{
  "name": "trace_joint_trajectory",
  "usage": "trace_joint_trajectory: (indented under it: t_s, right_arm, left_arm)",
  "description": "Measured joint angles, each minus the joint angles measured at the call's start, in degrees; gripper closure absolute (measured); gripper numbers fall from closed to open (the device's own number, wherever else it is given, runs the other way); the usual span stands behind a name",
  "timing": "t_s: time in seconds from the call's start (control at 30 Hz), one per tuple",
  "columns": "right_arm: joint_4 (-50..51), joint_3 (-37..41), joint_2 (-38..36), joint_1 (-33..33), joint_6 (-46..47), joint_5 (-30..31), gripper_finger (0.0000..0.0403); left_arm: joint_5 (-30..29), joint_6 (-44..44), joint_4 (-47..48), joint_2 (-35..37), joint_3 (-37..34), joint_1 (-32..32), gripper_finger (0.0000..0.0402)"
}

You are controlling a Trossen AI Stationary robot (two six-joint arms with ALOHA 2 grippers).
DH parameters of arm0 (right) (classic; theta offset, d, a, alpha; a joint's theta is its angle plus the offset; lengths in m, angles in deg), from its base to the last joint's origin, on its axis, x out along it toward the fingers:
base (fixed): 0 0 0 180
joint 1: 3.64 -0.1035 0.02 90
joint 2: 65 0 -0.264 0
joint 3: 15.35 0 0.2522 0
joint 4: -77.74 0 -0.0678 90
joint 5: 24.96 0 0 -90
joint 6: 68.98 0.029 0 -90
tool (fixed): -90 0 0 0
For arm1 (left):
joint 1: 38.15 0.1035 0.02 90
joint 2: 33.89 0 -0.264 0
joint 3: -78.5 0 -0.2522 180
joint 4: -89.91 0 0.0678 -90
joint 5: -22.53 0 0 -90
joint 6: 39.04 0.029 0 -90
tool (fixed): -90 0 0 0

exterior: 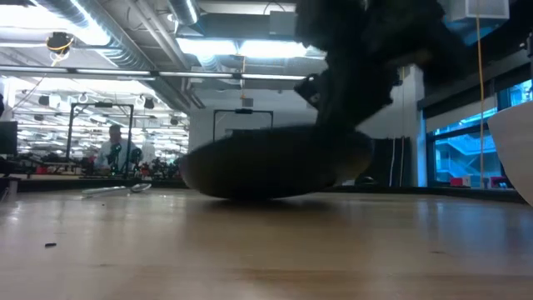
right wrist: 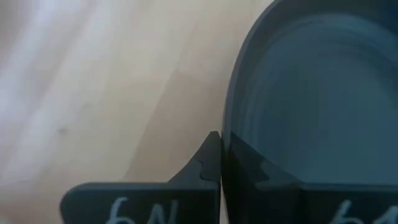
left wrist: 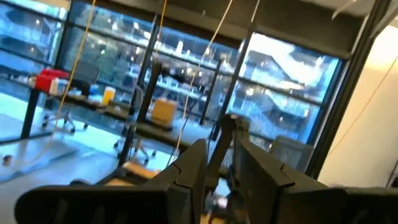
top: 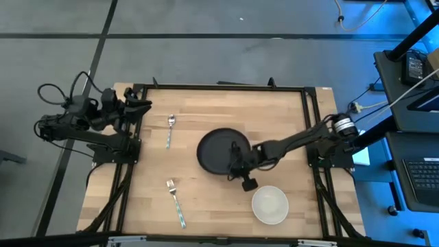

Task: Set table place
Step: Put the black plate on the center of the table

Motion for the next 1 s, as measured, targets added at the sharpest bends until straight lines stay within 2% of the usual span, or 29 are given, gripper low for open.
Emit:
trace_joint_trajectory:
  t_s: [0.1, 0.3, 0.6, 0.87, 1.0]
  right_arm:
    - [-2.46, 0.0, 2.95, -1.49, 0.37, 1.88, 0.0394]
    - [-8.34, 0.0, 6.79, -2.66, 3.51, 1.76, 0.0394]
    - [-10.89, -0.01, 7.92, -2.61, 7.16, 1.1, 0.037]
    - [-12.63, -0.04, 9.66, -2.59, 17.06, 0.42, 0.0362]
    - [-12.75, -0.11, 9.8, -2.59, 18.15, 0.13, 0.0352]
  left_arm:
    - [0.01, 0.01, 0.26, -0.1, -0.03, -0.02, 0.0319]
    - [-0.73, 0.01, 0.08, -0.04, -0.01, 0.0, 0.0319]
    - [-0.76, 0.23, 0.08, -0.04, -0.01, 0.0, 0.0319]
    - [-0.75, 0.27, 0.2, -0.04, -0.01, -0.01, 0.0319]
    - [-0.74, 0.29, 0.2, -0.04, -0.01, 0.0, 0.0319]
